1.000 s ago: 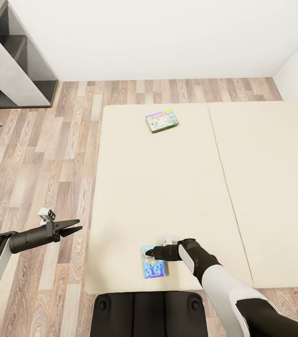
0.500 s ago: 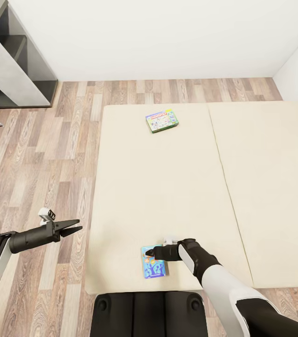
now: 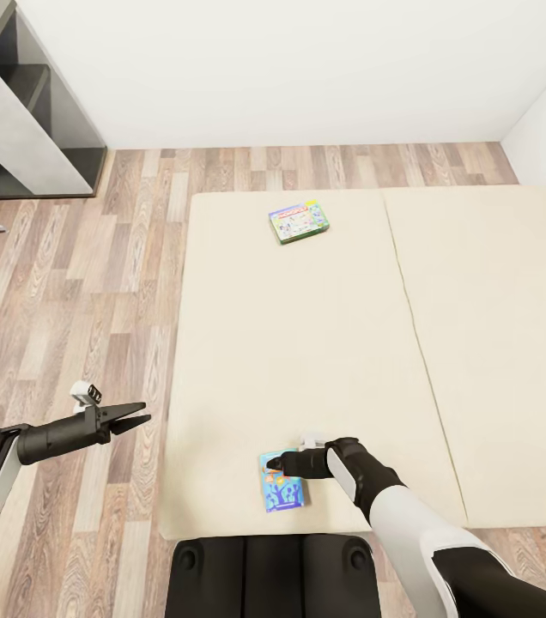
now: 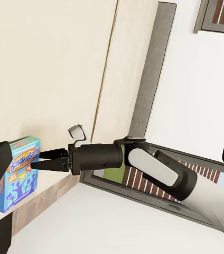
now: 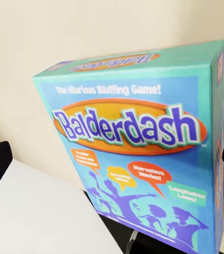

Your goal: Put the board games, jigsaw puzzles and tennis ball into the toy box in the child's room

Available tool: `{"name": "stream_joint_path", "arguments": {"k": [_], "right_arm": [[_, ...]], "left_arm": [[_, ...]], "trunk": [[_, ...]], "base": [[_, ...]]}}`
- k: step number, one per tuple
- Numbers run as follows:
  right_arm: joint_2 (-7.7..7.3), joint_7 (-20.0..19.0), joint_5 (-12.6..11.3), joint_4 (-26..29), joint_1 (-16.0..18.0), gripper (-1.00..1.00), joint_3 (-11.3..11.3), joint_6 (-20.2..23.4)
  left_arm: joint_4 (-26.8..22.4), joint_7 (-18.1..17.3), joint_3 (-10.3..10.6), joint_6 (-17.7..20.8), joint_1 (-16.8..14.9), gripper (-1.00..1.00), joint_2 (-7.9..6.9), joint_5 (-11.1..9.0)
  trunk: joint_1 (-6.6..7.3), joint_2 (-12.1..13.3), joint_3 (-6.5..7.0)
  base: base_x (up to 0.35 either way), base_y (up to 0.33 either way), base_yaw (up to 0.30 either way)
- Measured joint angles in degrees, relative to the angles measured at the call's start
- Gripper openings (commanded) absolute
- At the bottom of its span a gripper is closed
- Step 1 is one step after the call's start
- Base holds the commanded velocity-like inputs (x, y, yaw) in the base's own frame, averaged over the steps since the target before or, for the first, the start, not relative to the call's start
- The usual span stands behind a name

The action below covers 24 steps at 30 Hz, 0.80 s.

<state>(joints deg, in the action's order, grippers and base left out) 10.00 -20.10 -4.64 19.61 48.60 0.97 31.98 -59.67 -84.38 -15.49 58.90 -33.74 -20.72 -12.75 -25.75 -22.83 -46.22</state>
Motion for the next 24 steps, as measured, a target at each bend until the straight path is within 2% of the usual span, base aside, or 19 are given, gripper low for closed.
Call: {"name": "stream_joint_path", "arguments": {"k": [24], "right_arm": [[0.0,0.01,0.0,0.0,0.0,1.0,-0.01,0.0]], "left_arm": [[0.0,0.0,-0.02,0.0,0.0,1.0,0.0,-0.03]], "trunk": [[0.0,0.0,0.0]], "base": [[0.0,0.016,0.0]]}}
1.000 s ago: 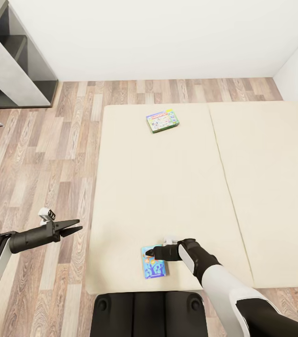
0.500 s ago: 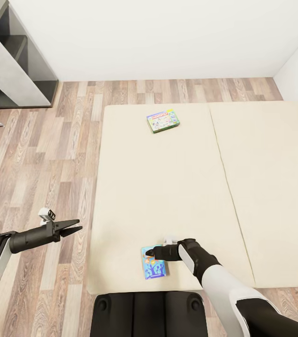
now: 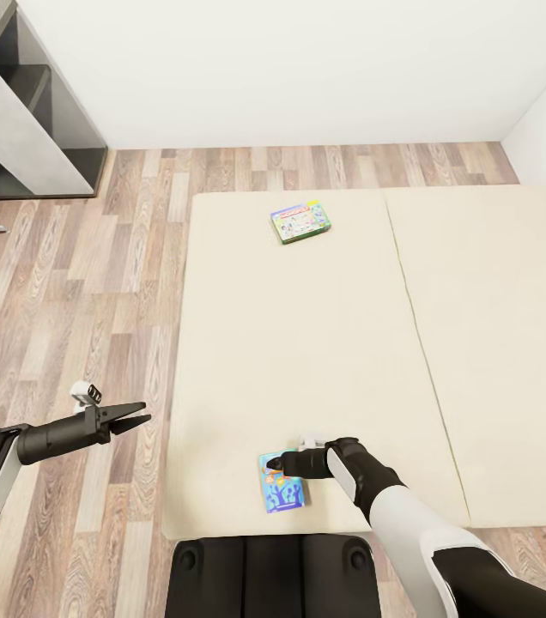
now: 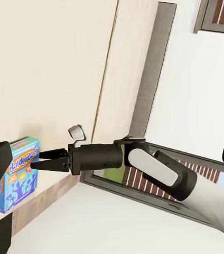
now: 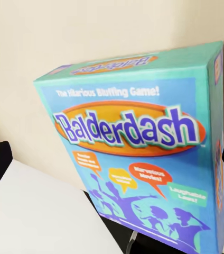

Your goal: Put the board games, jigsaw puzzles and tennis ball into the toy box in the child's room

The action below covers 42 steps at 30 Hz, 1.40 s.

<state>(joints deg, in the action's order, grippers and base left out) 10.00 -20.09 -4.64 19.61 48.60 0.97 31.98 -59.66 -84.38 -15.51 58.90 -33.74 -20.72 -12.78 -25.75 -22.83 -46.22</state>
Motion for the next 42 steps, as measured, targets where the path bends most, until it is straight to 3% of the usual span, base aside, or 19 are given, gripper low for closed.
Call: {"name": "stream_joint_path", "arguments": {"k": [42], "right_arm": [[0.0,0.0,-0.01,0.0,0.0,1.0,0.01,0.0]], "left_arm": [[0.0,0.0,0.01,0.0,0.0,1.0,0.0,-0.01]], "trunk": [[0.0,0.0,0.0]], "base": [[0.0,0.034,0.0]]}}
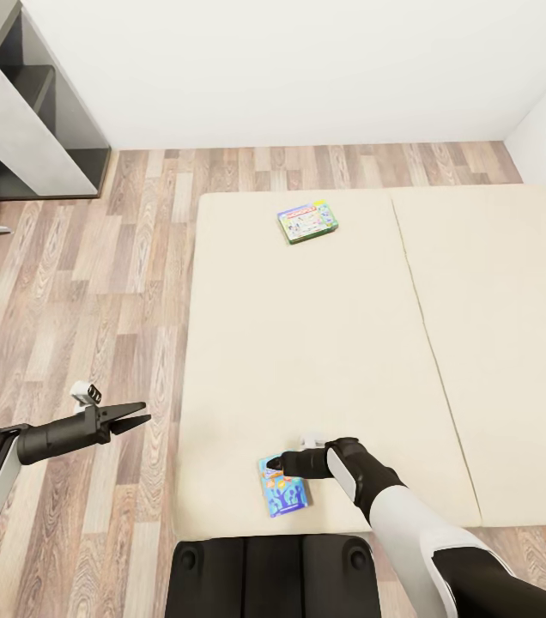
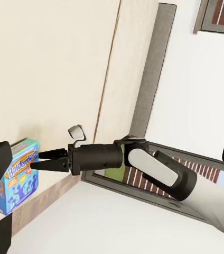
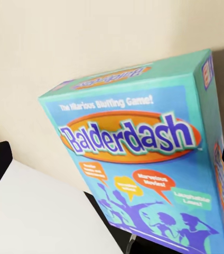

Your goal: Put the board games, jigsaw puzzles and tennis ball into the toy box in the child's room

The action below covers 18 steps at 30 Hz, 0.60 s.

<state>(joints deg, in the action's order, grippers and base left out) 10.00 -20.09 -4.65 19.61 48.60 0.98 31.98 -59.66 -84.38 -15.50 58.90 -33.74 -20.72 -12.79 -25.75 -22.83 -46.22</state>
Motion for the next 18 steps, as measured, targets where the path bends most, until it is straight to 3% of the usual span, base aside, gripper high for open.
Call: {"name": "stream_joint_path", "arguments": {"k": [18], "right_arm": [[0.0,0.0,0.0,0.0,0.0,1.0,0.0,0.0]], "left_arm": [[0.0,0.0,0.01,0.0,0.0,1.0,0.0,0.0]], "trunk": [[0.0,0.0,0.0]], "base": [[0.0,0.018,0.0]]}}
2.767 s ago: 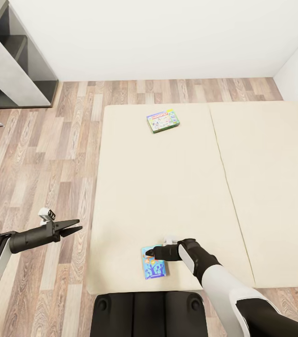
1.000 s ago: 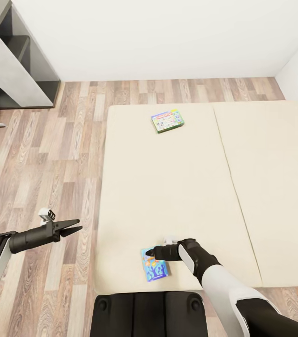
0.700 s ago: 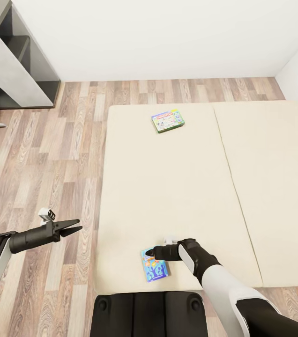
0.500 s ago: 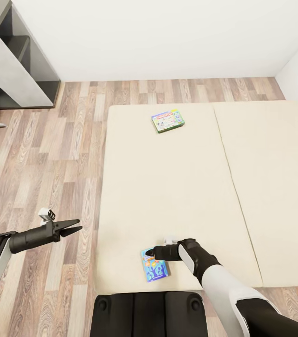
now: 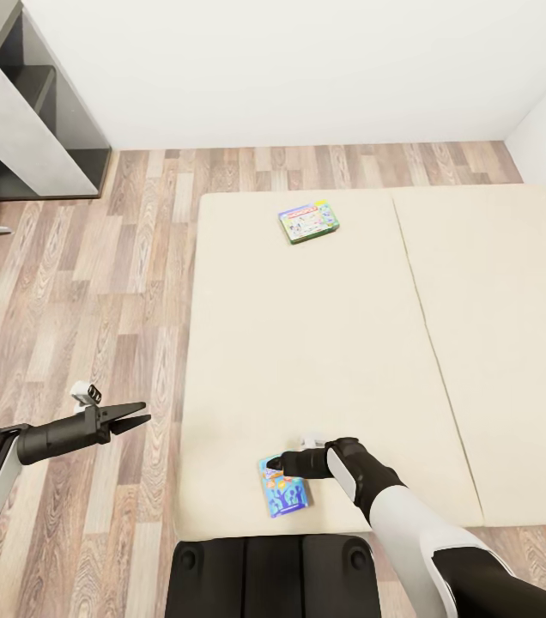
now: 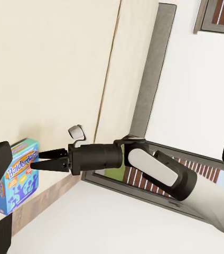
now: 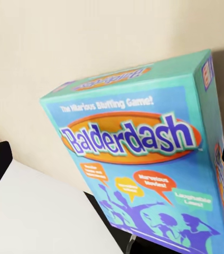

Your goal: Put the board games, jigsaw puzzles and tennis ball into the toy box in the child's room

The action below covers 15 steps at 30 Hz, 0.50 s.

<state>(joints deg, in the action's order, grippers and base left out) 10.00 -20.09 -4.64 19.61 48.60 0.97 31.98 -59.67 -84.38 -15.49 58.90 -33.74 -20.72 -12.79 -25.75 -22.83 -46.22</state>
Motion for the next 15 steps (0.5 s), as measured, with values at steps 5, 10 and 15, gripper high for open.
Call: {"name": "stream_joint_path", "arguments": {"k": [5,10,15], "right_arm": [[0.0,0.0,0.0,0.0,0.0,1.0,0.02,0.0],[0.0,0.0,0.02,0.0,0.0,1.0,0.01,0.0],[0.0,0.0,0.02,0.0,0.0,1.0,0.01,0.0]], "left_arm": [[0.0,0.0,-0.01,0.0,0.0,1.0,0.0,0.0],[0.0,0.0,-0.02,0.0,0.0,1.0,0.0,0.0],[0.0,0.0,0.0,0.0,0.0,1.0,0.0,-0.01]], "trunk": [[0.0,0.0,0.0],[0.0,0.0,0.0],[0.0,0.0,0.0]], "base": [[0.0,0.05,0.0],[0.0,0.012,0.0],[0.0,0.002,0.026]]}}
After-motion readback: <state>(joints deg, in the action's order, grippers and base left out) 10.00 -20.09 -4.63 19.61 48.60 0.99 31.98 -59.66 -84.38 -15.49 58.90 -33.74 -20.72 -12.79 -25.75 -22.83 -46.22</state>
